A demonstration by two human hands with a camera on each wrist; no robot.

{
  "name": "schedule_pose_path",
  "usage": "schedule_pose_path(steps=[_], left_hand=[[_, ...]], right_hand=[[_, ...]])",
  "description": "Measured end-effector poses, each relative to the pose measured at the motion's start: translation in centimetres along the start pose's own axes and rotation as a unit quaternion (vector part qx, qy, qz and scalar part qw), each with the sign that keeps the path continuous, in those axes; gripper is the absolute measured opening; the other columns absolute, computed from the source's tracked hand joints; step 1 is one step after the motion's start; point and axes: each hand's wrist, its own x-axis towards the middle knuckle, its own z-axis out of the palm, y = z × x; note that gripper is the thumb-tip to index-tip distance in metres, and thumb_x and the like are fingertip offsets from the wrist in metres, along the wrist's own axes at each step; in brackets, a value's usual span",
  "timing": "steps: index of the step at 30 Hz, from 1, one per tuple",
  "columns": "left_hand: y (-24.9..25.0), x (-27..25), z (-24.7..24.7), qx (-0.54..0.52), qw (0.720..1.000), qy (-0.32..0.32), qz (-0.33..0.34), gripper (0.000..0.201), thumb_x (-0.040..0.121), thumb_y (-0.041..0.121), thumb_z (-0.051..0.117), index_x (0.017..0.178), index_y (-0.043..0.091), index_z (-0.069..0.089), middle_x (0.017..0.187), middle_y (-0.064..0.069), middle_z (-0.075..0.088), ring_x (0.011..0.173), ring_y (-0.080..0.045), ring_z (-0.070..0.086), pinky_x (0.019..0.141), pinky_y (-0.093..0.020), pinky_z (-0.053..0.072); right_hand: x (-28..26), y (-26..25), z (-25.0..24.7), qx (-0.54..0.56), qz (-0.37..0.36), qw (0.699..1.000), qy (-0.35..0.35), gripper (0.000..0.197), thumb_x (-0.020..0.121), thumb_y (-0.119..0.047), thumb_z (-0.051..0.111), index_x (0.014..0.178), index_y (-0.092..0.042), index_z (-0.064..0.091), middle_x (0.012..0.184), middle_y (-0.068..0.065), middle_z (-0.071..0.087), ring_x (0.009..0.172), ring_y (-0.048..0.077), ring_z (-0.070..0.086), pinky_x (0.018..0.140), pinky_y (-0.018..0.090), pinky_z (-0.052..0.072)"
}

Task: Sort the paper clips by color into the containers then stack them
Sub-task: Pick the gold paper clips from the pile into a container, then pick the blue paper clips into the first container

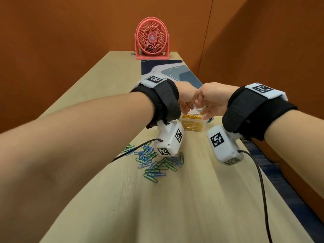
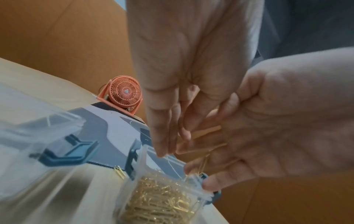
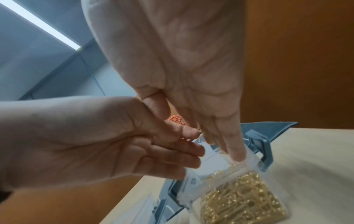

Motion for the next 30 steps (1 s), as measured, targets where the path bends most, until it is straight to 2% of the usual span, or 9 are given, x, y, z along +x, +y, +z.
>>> schedule_pose_path(steps=[3,6,8,10,13,17,21,25,30], left_hand=[[0.1,-1.2,-0.6,0.023,0.999,0.029,0.018,0.032,0.096,0.01,0.044,0.124,-0.003,0.052,0.119,-0.018,0.06,0.102,-0.026,0.059,0.088,-0.034,0.051],[-0.3,-3.5,-1.9,0.04,0.998,0.038,0.036,0.032,0.095,0.01,0.048,0.124,-0.001,0.053,0.117,-0.016,0.062,0.098,-0.023,0.062,0.084,-0.031,0.053],[-1.1,-5.5,-2.8,0.066,0.995,0.045,0.056,0.027,0.093,0.01,0.052,0.117,0.001,0.058,0.108,-0.013,0.066,0.088,-0.02,0.064,0.074,-0.026,0.055],[-2.7,-7.5,-3.2,0.127,0.988,0.03,0.08,0.018,0.089,0.01,0.057,0.105,0.007,0.065,0.095,-0.008,0.069,0.078,-0.014,0.066,0.067,-0.021,0.056],[-6.4,-10.2,-3.0,0.287,0.952,-0.021,0.11,0.01,0.082,0.015,0.065,0.091,0.019,0.069,0.078,0.003,0.068,0.063,-0.005,0.063,0.06,-0.019,0.052],[-11.3,-12.3,-2.2,0.389,0.912,-0.008,0.127,0.025,0.08,0.029,0.069,0.102,0.018,0.07,0.095,0.004,0.068,0.075,-0.01,0.055,0.068,-0.018,0.042],[-13.4,-13.3,-1.1,0.355,0.92,0.0,0.168,0.035,0.079,0.042,0.069,0.108,0.023,0.068,0.092,0.004,0.059,0.078,-0.008,0.049,0.063,-0.012,0.035],[-13.7,-13.2,-0.4,0.345,0.916,0.018,0.201,0.041,0.079,0.048,0.066,0.113,0.026,0.064,0.096,0.004,0.051,0.082,-0.008,0.044,0.066,-0.015,0.032],[-13.9,-12.9,-0.4,0.337,0.917,0.009,0.212,0.027,0.078,0.038,0.07,0.101,0.024,0.069,0.081,0.01,0.051,0.068,-0.001,0.045,0.059,-0.005,0.03]], right_hand=[[-0.7,-0.2,0.4,0.007,-0.013,1.0,-0.007,0.037,0.089,-0.004,0.032,0.124,-0.002,0.043,0.153,0.014,0.025,0.141,0.038,0.022,0.107,0.057,0.026],[-0.9,-0.8,1.0,-0.034,-0.054,0.998,0.005,0.035,0.094,-0.013,0.033,0.127,-0.005,0.042,0.152,0.013,0.028,0.138,0.032,0.029,0.106,0.05,0.031],[-1.3,-0.7,1.5,-0.072,-0.082,0.994,0.027,0.041,0.095,-0.021,0.035,0.133,-0.007,0.043,0.142,0.013,0.042,0.124,0.028,0.045,0.096,0.043,0.04],[-2.5,-0.1,2.3,-0.128,-0.14,0.981,0.047,0.034,0.094,-0.021,0.043,0.122,-0.005,0.054,0.12,0.01,0.059,0.094,0.019,0.06,0.076,0.031,0.049],[-4.8,2.3,4.1,-0.28,-0.214,0.935,-0.034,0.022,0.088,-0.018,0.058,0.108,-0.011,0.064,0.095,0.004,0.063,0.072,0.01,0.058,0.062,0.023,0.048],[-6.3,5.2,6.5,-0.468,-0.198,0.857,-0.086,0.049,0.076,-0.04,0.072,0.121,-0.027,0.058,0.113,-0.006,0.059,0.097,0.012,0.054,0.082,0.023,0.042],[-6.1,6.2,7.8,-0.432,-0.233,0.869,-0.064,0.04,0.08,-0.035,0.07,0.117,-0.022,0.062,0.111,-0.001,0.06,0.088,0.011,0.053,0.074,0.02,0.04],[-6.2,6.6,8.9,-0.372,-0.265,0.888,-0.049,0.018,0.083,-0.019,0.067,0.101,-0.016,0.068,0.09,-0.003,0.064,0.065,-0.001,0.05,0.054,0.004,0.034],[-6.1,6.8,9.1,-0.356,-0.276,0.892,-0.046,0.012,0.083,-0.013,0.065,0.094,-0.016,0.069,0.084,-0.002,0.064,0.064,-0.001,0.049,0.056,0.007,0.033]])
